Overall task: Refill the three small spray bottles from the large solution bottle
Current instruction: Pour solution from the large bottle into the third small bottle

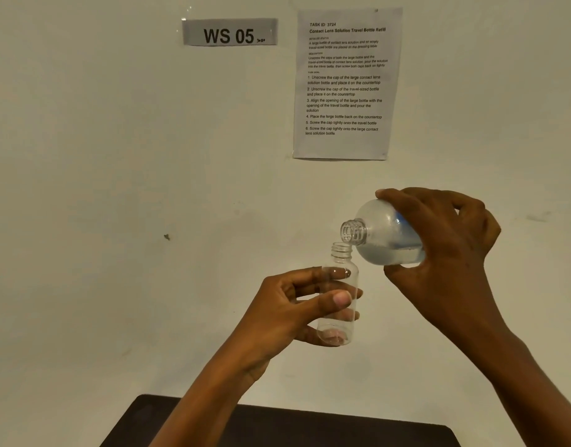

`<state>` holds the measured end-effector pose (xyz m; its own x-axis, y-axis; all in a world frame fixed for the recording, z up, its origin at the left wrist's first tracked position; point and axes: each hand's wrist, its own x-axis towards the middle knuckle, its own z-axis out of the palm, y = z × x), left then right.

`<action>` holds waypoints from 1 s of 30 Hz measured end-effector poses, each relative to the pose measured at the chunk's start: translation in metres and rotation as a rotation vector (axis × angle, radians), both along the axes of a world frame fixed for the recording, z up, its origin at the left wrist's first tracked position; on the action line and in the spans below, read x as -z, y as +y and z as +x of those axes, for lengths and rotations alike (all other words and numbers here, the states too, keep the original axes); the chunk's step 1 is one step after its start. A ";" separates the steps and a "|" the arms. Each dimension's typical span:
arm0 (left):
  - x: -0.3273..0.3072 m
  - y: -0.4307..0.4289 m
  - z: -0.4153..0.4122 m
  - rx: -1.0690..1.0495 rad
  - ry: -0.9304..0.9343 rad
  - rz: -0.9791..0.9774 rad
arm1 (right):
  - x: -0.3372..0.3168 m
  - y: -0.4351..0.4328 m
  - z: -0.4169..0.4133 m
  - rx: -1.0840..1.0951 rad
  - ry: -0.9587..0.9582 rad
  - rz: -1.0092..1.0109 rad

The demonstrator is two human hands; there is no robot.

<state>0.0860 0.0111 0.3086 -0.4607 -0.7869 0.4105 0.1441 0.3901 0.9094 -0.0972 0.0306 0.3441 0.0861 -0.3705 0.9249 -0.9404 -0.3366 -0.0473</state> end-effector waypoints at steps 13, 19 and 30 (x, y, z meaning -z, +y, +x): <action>-0.002 -0.002 0.002 0.001 0.002 -0.009 | -0.004 -0.003 0.000 -0.016 0.024 -0.020; -0.002 -0.002 0.002 0.004 0.000 -0.005 | -0.005 -0.005 -0.002 -0.005 0.047 -0.030; -0.003 -0.001 0.001 0.008 0.001 -0.016 | -0.006 -0.004 -0.001 0.017 0.057 -0.036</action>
<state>0.0874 0.0098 0.3115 -0.4662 -0.7768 0.4233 0.1480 0.4032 0.9030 -0.0987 0.0267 0.3504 0.1330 -0.3389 0.9314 -0.9469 -0.3210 0.0184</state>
